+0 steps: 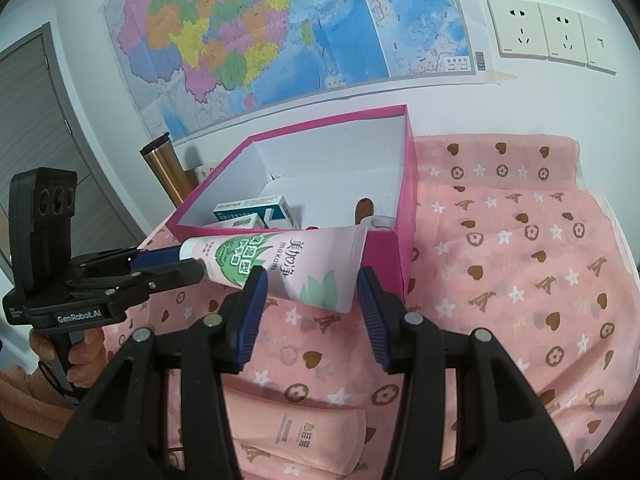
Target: Organize rigid objects
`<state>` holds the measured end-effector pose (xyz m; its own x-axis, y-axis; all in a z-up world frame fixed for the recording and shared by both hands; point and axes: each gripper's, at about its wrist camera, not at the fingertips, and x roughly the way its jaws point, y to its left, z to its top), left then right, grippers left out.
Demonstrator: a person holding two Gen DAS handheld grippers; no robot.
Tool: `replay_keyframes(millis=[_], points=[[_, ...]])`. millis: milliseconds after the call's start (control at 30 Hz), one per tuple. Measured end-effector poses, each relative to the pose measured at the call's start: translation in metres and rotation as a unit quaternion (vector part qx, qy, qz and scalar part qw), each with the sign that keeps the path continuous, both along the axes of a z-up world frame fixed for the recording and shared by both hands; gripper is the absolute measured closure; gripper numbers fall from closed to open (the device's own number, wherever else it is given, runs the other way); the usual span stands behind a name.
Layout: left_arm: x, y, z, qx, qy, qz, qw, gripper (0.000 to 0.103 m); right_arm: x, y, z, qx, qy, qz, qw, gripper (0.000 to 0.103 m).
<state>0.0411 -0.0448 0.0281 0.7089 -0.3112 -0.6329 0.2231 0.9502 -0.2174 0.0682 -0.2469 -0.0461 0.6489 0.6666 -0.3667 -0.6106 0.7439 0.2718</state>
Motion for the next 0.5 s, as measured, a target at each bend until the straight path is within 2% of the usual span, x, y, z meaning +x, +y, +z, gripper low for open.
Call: replay_keyframes(millis=[500], points=[[0.0085,0.0001,0.0037,0.002,-0.007,0.001,1.0000,0.064,0.0082,-0.0002,0.0071,0.000,-0.008,0.000,1.000,0.053]])
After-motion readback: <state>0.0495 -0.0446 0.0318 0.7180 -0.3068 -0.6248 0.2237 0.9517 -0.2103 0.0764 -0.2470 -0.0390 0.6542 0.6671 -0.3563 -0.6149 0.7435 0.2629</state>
